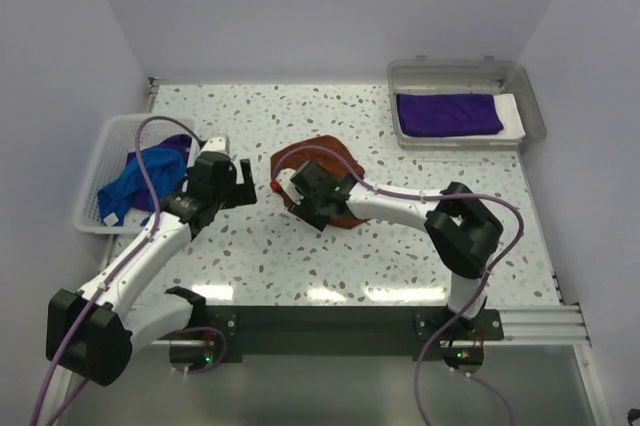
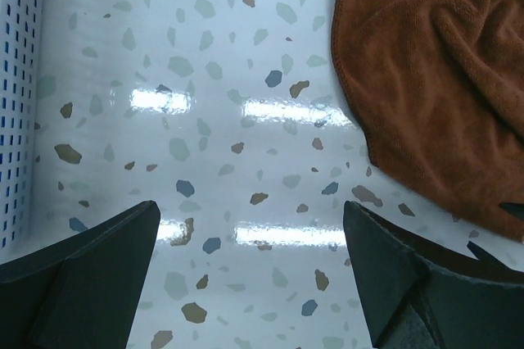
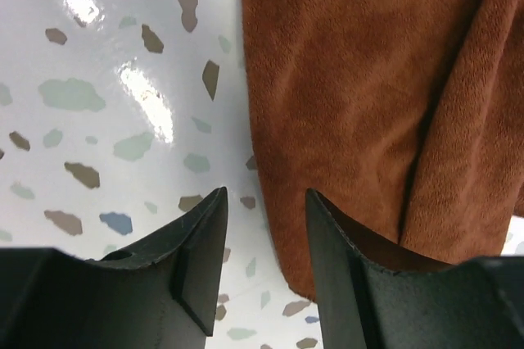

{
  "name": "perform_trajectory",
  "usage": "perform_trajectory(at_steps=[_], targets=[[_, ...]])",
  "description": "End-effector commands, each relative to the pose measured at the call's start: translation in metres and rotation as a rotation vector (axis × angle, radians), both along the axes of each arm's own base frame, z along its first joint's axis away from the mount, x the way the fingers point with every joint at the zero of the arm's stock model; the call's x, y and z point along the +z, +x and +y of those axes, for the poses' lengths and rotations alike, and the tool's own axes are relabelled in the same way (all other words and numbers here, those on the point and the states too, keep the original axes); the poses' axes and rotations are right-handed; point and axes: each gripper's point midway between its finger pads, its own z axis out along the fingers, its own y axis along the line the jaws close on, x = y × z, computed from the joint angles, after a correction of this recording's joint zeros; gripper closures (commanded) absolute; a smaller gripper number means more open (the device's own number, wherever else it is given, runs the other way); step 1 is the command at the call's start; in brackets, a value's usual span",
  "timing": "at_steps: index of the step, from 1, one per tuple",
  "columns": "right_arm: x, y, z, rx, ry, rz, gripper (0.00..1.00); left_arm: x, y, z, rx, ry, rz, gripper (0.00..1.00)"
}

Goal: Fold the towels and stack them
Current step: Flatten out the crumpled towel

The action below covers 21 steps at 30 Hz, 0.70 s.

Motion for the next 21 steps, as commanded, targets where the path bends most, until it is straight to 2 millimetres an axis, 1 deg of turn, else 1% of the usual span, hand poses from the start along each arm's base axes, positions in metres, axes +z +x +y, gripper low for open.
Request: perform_trajectory(at_steps=[1,2,4,5,8,11,14,15,17,18,19,21], targets=[[0.007,0.017,0.012,0.03,-0.037,-0.095,0.54,0.002,-0.006,0.005,0.027,-0.016,-0.024,0.0],[0.001,0.017,0.014,0.036,-0.05,-0.091,0.55,-0.002,-0.009,0.007,0.032,-0.015,-0.013,0.0],[-0.001,0.019,0.015,0.039,-0.057,-0.094,0.58,-0.003,-0.012,0.006,0.031,-0.02,-0.012,0.0],[-0.006,0.019,0.015,0.038,-0.065,-0.089,0.59,-0.007,-0.014,0.007,0.031,-0.019,-0.003,0.0],[-0.013,0.022,0.014,0.04,-0.093,-0.091,0.62,-0.009,-0.017,0.008,0.031,-0.018,-0.001,0.0],[-0.015,0.024,0.014,0.045,-0.103,-0.094,0.67,-0.008,-0.017,0.008,0.03,-0.018,-0.003,0.0],[-0.016,0.025,0.016,0.051,-0.106,-0.09,0.87,-0.007,-0.017,0.009,0.031,-0.015,-0.008,0.0],[-0.014,0.025,0.017,0.054,-0.107,-0.093,1.0,-0.006,-0.017,0.009,0.032,-0.015,-0.01,0.0],[0.0,0.029,0.02,0.051,-0.095,-0.099,1.0,-0.006,-0.018,0.009,0.028,-0.014,-0.005,0.0],[0.015,0.033,0.021,0.038,-0.071,-0.123,1.0,-0.005,-0.018,0.008,0.027,-0.015,-0.006,0.0],[0.031,0.042,0.023,0.019,-0.039,-0.141,1.0,-0.004,-0.018,0.008,0.023,-0.013,-0.005,0.0],[0.053,0.069,0.01,-0.099,0.054,-0.103,1.0,-0.001,-0.017,0.006,0.012,-0.018,-0.005,0.0]])
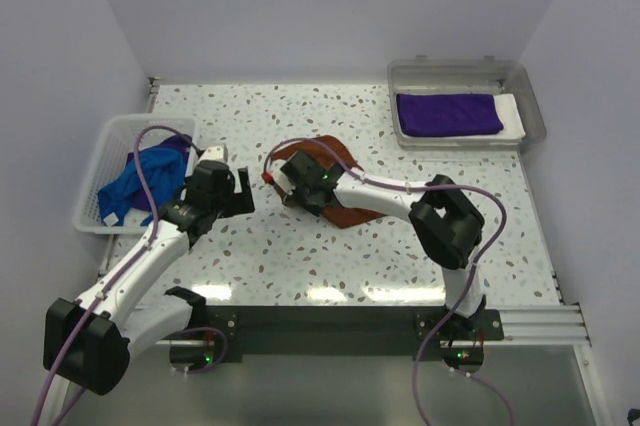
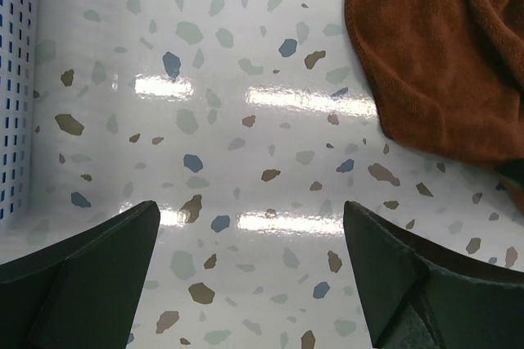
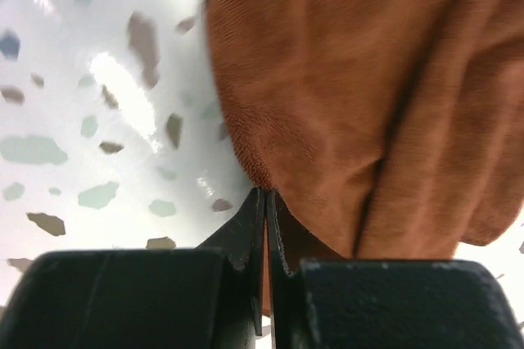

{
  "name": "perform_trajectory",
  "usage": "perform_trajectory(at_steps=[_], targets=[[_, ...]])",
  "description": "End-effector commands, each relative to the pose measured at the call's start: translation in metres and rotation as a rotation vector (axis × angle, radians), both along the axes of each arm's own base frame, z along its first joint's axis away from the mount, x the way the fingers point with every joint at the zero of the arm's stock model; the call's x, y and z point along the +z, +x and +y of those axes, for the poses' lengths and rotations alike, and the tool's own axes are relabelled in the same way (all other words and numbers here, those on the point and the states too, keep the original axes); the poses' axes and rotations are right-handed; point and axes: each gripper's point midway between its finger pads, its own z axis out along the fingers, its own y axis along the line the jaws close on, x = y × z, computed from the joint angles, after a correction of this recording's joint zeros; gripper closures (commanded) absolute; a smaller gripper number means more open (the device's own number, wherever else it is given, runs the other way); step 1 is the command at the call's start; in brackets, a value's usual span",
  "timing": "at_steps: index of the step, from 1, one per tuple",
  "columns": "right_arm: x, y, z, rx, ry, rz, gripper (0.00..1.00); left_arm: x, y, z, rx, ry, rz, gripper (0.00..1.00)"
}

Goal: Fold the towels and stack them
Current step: Flatten out the crumpled towel

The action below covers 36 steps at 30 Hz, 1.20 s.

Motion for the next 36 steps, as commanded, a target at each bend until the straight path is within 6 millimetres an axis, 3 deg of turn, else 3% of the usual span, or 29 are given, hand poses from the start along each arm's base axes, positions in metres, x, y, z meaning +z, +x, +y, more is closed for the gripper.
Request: perform_trajectory(at_steps=[1,2,3,4,6,7,10,12,13,15,16,18,19,22,23,25,26,27,29,36], targets=[[0.077,0.059,-0.008,-0.188,0.226,-0.041,1.0,0.014,0.004,-0.002,-0.004,-0.017,-0.028,0.0],[0.082,0.092,-0.04,-0.326,0.282,-0.024,1.0,0.014,0.003,-0.004,-0.016,-0.022,-0.022,0.0],[0.081,0.103,-0.05,-0.45,0.356,0.034,0.9,0.013,0.003,-0.006,-0.025,-0.024,-0.014,0.0],[0.074,0.125,-0.08,-0.561,0.355,0.059,0.82,0.013,0.004,-0.008,-0.035,-0.03,-0.014,0.0],[0.064,0.137,-0.103,-0.69,0.343,0.085,0.69,0.009,0.004,-0.017,-0.069,-0.06,0.005,0.0],[0.051,0.141,-0.121,-0.749,0.311,0.115,0.68,0.008,0.005,-0.025,-0.101,-0.089,0.009,0.0],[0.034,0.141,-0.144,-0.876,0.327,0.171,0.65,0.0,0.007,-0.04,-0.149,-0.131,0.037,0.0],[0.042,0.137,-0.144,-0.873,0.371,0.162,0.59,-0.007,0.007,-0.05,-0.182,-0.159,0.068,0.0],[0.035,0.133,-0.144,-0.86,0.386,0.159,0.58,-0.006,0.009,-0.058,-0.201,-0.188,0.069,0.0],[0.049,0.125,-0.143,-0.828,0.431,0.143,0.55,-0.009,0.009,-0.072,-0.23,-0.221,0.085,0.0],[0.043,0.115,-0.146,-0.83,0.419,0.155,0.55,-0.005,0.013,-0.083,-0.238,-0.262,0.072,0.01],[0.054,0.108,-0.15,-0.838,0.448,0.132,0.48,-0.009,0.013,-0.103,-0.259,-0.301,0.089,0.02],[0.044,0.097,-0.157,-0.855,0.427,0.144,0.46,-0.002,0.02,-0.115,-0.254,-0.346,0.063,0.02],[0.043,0.081,-0.166,-0.893,0.428,0.131,0.42,-0.005,0.028,-0.149,-0.255,-0.41,0.054,0.03],[0.044,0.078,-0.168,-0.909,0.441,0.133,0.38,-0.016,0.027,-0.159,-0.256,-0.414,0.081,0.04],[0.042,0.067,-0.171,-0.921,0.447,0.142,0.35,-0.015,0.039,-0.174,-0.245,-0.468,0.063,0.06],[0.042,0.064,-0.171,-0.924,0.456,0.149,0.34,-0.026,0.041,-0.178,-0.236,-0.467,0.086,0.07],[0.042,0.059,-0.172,-0.926,0.467,0.149,0.33,-0.019,0.051,-0.187,-0.242,-0.501,0.042,0.08],[0.041,0.053,-0.174,-0.939,0.477,0.151,0.32,-0.032,0.059,-0.188,-0.218,-0.491,0.042,0.11],[0.036,0.03,-0.175,-0.939,0.517,0.179,0.32,-0.045,0.082,-0.203,-0.229,-0.513,-0.008,0.19]])
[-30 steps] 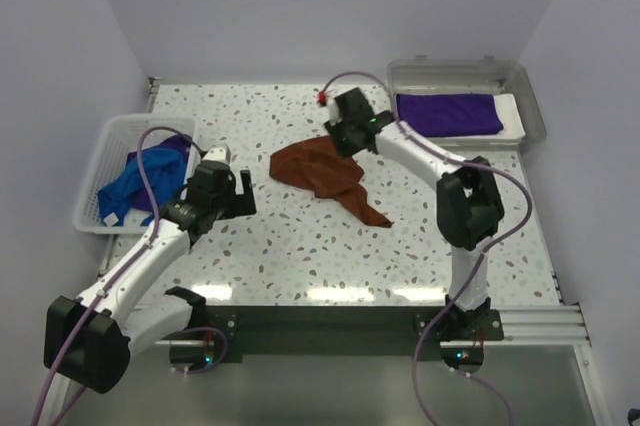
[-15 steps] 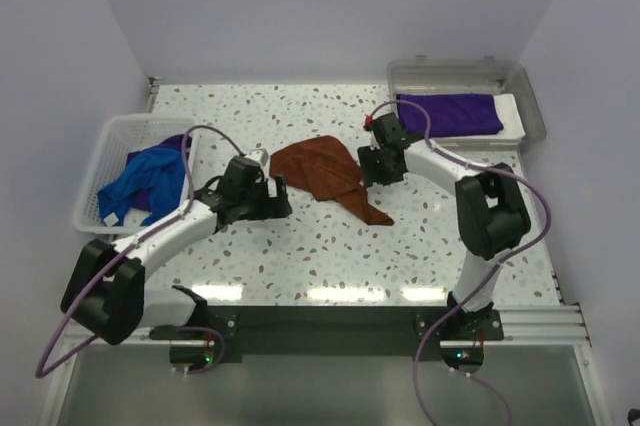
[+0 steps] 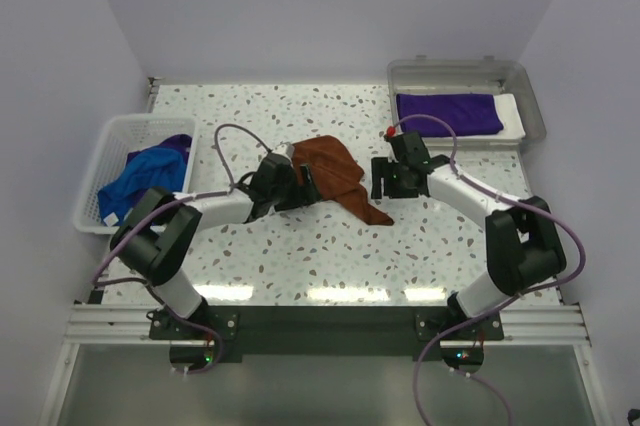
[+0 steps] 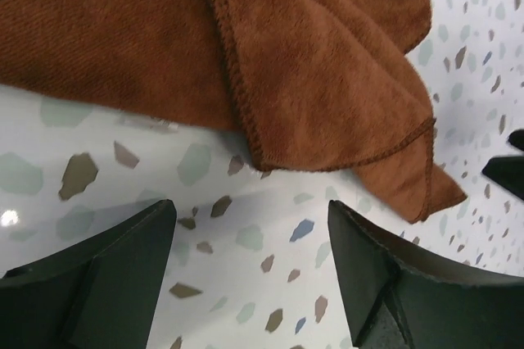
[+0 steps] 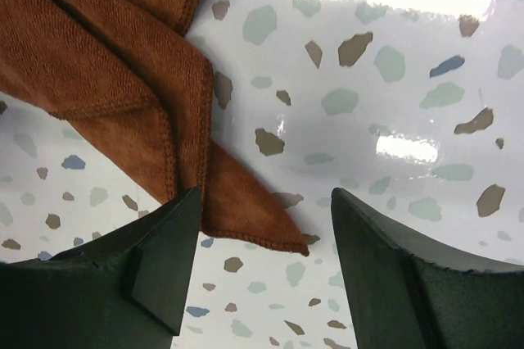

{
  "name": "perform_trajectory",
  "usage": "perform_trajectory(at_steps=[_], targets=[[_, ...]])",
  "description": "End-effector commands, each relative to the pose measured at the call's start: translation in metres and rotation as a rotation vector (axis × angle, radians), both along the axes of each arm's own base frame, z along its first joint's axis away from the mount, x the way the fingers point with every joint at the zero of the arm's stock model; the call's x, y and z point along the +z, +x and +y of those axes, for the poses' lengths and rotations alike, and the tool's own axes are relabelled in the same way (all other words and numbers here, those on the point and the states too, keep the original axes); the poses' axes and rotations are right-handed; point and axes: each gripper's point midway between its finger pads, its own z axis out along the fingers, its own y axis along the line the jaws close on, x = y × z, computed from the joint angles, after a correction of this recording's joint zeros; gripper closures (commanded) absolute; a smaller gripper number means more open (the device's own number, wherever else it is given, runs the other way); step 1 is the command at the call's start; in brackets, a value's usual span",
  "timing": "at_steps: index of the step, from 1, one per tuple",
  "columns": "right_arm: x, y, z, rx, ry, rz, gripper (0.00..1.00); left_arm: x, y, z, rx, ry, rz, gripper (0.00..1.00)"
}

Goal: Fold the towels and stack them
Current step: Flatten out the crumpled towel

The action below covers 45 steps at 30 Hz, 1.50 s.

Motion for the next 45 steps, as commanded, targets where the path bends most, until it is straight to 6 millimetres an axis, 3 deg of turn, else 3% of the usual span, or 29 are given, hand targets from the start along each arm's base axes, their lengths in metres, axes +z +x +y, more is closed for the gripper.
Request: perform_trajectory(at_steps=[1,4,11,18,29,36,45], targets=[[0.015,0.0,0.007,-0.016,0.067,-0.058,0.31,0.026,0.033,-0.021,0.024,-0.097,-0.12,0.21],[0.015,-0.005,0.005,-0.025,0.077,-0.065,0.32,0.006,0.032,-0.024,0.022,-0.091,-0.081,0.22],[0.014,-0.008,-0.001,-0.04,0.063,-0.076,0.31,-0.01,0.024,-0.034,0.002,-0.124,-0.048,0.32],[0.008,-0.011,-0.004,-0.04,0.052,-0.066,0.31,0.002,0.02,-0.038,-0.019,-0.156,-0.083,0.48],[-0.001,-0.018,-0.01,-0.04,0.028,-0.046,0.31,0.013,0.025,-0.039,-0.029,-0.157,-0.133,0.64],[-0.006,-0.021,-0.022,-0.063,-0.03,-0.038,0.32,0.013,0.025,-0.04,-0.043,-0.151,-0.146,0.96],[-0.016,-0.02,-0.021,-0.069,-0.032,-0.019,0.37,0.019,0.016,-0.024,-0.041,-0.086,-0.153,1.0]])
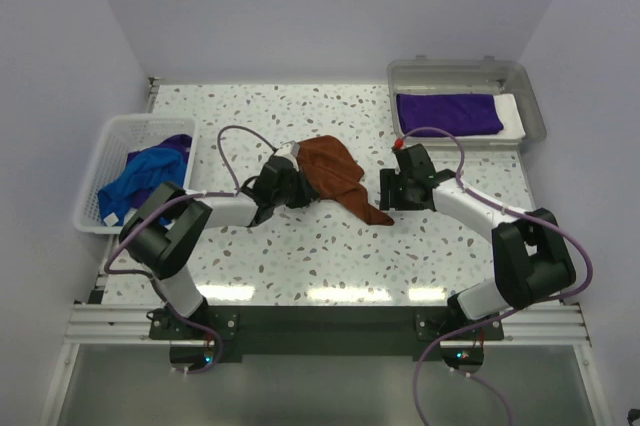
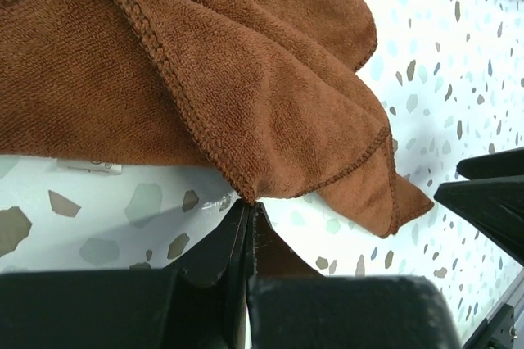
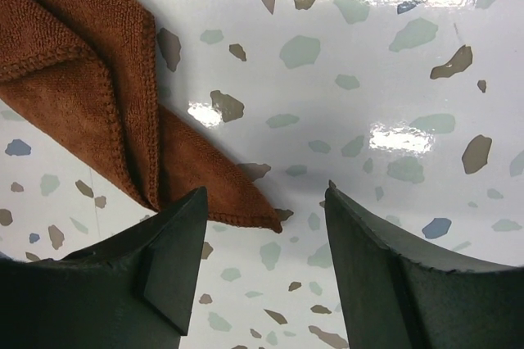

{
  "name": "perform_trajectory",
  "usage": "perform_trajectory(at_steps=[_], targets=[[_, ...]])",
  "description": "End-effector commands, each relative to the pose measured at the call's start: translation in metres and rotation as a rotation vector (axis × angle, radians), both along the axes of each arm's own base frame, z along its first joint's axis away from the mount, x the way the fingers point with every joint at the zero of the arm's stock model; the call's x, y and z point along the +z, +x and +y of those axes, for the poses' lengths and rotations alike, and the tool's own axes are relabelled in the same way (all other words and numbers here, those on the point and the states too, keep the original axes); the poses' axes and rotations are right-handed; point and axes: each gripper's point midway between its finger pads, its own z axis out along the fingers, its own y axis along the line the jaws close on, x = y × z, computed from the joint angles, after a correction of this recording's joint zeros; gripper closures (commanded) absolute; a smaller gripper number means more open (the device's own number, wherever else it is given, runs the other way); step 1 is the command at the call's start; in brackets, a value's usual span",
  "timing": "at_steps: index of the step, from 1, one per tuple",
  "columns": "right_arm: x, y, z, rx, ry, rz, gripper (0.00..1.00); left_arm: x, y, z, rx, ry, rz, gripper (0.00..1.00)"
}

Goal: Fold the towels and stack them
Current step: Flatten out the crumpled towel

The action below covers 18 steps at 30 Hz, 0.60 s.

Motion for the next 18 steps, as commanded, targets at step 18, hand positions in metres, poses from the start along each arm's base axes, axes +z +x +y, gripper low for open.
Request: perform_trajectory(at_steps=[18], targets=[[0.006,-0.005,-0.001,0.044,0.002,0.014,0.47,0.006,-0.134,0.102,-0.085,0.345,0.289,1.0]])
